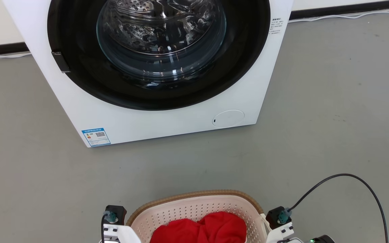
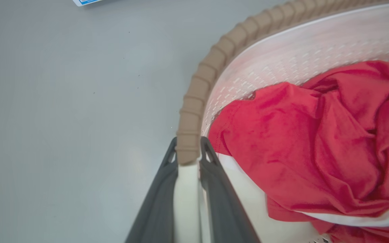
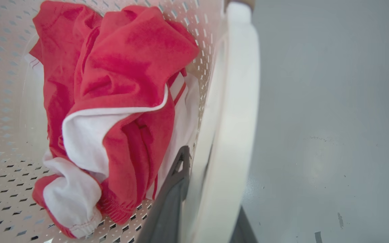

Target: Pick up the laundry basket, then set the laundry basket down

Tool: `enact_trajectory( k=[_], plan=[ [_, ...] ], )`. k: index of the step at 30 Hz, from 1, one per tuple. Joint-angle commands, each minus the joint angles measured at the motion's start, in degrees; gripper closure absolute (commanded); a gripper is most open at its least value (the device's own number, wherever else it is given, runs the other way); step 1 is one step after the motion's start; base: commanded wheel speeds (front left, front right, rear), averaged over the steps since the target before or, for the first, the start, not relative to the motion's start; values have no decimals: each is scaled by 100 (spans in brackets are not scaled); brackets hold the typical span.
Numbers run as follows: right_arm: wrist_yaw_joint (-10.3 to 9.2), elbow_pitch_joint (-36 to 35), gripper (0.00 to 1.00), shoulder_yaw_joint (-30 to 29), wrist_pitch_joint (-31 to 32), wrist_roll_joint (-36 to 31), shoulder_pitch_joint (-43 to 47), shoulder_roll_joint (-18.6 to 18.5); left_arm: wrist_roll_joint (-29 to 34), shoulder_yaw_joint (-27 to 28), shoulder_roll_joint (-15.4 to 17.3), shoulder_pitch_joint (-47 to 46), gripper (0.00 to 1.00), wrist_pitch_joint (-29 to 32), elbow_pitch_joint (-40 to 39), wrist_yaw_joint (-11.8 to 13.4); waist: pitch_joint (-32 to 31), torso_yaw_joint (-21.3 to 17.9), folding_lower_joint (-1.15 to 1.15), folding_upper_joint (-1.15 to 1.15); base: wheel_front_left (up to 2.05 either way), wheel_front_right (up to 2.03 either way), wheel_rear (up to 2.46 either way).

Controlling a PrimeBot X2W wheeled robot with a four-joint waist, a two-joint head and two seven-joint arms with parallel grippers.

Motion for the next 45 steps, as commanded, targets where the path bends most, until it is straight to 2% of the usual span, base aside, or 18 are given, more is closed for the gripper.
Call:
enact_trajectory(
  k=[1, 33, 39, 45],
  plan=[
    [147, -159, 100, 186, -44, -10, -18, 235, -38, 28, -115, -379, 100, -178, -206, -117, 0, -2, 0, 0, 0, 0, 0],
    [147, -61, 100, 332, -63, 106, 60, 235, -470, -377, -115, -291, 100, -197, -201, -79, -328, 36, 0, 0, 0, 0, 0],
    [147, 6, 100, 229, -205, 87, -139, 235, -607, -352, -115, -486, 100, -231, -236, -93, -21, 58, 0, 0, 0, 0, 0],
    [147, 174, 100, 43, -524, 9, -617, 235, -626, -330, -115, -1007, 100, -352, -196, -83, 541, 138, 0, 0, 0, 0, 0]
  ],
)
